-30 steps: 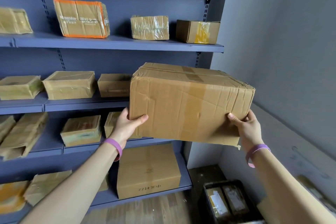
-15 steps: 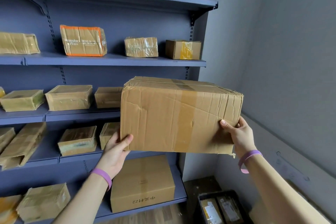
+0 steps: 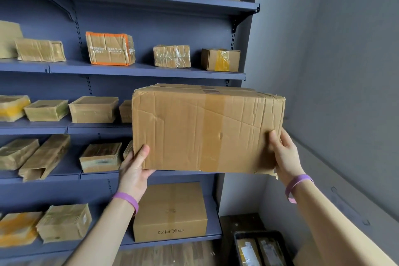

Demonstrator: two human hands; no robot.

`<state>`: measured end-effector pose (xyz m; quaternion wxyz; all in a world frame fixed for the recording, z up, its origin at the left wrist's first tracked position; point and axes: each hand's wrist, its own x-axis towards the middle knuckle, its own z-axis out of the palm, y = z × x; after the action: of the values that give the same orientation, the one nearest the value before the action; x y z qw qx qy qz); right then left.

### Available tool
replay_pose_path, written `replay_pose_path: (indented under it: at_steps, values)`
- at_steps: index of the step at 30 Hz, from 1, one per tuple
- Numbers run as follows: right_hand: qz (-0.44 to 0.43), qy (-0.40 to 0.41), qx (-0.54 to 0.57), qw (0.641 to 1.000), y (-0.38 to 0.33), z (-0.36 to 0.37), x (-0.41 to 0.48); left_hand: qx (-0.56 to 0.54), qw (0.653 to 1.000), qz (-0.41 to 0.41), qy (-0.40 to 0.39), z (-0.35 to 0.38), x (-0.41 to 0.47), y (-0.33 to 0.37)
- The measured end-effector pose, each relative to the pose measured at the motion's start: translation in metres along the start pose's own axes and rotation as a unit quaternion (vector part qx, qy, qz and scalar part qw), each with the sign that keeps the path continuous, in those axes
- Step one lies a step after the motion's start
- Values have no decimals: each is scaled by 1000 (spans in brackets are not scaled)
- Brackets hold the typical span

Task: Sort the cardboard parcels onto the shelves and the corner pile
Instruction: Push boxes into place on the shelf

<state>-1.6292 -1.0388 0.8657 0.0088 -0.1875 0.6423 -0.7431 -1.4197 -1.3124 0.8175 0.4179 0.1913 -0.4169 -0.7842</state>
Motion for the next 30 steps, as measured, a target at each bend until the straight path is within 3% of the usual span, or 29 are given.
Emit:
replay_pose_path:
  at_steps: [4, 8, 12, 15, 18, 21, 24, 30]
  values:
    - [139, -27, 102, 985, -8, -1, 9, 1, 1000, 16, 18, -3, -6, 6]
    - [159, -25, 47, 986, 11, 0, 7, 42, 997, 50, 37, -9, -8, 13]
    - [283, -95, 94, 950, 29, 8, 0, 72, 994, 59, 47, -20, -4, 16]
    - [288, -115, 162, 937, 37, 15, -7, 50, 997, 39, 41, -28, 3, 19]
    - [313, -160, 328, 877, 41, 26, -17, 14, 1000, 16, 21, -33, 8, 18]
    - [311, -147, 435, 832, 51, 34, -10, -14, 1000, 1, 1, -32, 13, 17]
    - [335, -123, 431, 828, 50, 44, -8, -46, 999, -8, -8, -31, 17, 21]
    - [302, -76, 427, 849, 53, 51, -18, -97, 995, -14, 8, -23, 25, 23]
